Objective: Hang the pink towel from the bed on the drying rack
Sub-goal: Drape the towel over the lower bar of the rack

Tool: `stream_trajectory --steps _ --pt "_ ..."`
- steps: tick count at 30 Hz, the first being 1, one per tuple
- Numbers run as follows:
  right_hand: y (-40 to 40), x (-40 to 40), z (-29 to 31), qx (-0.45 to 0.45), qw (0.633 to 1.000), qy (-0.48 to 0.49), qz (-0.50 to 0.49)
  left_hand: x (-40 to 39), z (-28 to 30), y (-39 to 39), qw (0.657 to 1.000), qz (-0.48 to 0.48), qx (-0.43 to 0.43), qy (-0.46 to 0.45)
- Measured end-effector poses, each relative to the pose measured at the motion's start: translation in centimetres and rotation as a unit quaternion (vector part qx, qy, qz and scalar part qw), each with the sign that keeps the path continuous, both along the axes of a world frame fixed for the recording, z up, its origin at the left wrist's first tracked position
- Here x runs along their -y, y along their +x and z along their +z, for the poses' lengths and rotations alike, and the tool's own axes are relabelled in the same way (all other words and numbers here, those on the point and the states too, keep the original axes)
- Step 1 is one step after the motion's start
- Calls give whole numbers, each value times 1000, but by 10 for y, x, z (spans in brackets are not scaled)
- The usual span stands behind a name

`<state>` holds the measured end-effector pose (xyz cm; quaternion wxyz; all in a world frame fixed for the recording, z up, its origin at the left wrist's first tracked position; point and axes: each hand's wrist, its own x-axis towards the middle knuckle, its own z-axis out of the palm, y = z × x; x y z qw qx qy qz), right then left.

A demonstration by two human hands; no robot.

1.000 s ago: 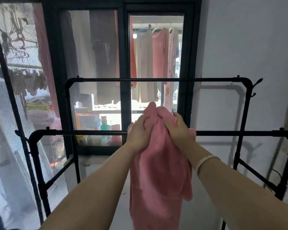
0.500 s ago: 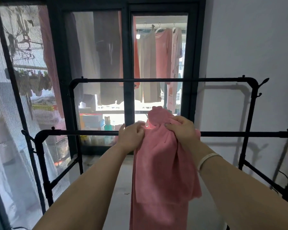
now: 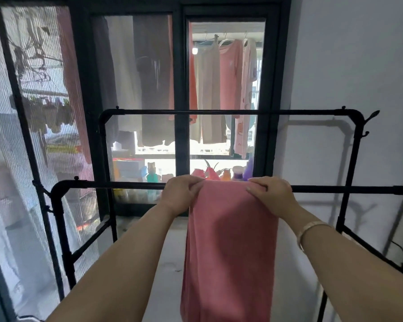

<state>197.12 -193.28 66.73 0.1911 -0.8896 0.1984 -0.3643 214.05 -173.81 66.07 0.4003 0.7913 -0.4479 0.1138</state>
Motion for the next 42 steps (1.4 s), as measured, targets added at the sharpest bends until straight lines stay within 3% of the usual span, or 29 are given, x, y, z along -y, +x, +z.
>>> stream_trajectory --steps 5,11,17,23,30,36,38,42 --pt "4 1 6 56 992 108 36 4 6 -1 1000 29 11 -3" --pt "20 -4 11 119 986 120 9 8 16 4 995 88 51 -14" --pt "20 -2 -5 64 997 -9 -31 11 6 6 980 168 94 -57" --pt "8 4 -11 67 998 -19 -7 -3 -10 9 994 66 76 -28" --pt "8 4 -5 98 991 90 23 -13 -4 12 999 16 29 -42" --pt "17 -8 5 186 960 197 74 -7 12 12 985 117 59 -112" --pt "18 -6 3 173 968 172 60 -3 8 14 983 140 68 -101" --pt "15 -3 -8 64 996 60 14 -5 -6 18 974 197 62 -91"
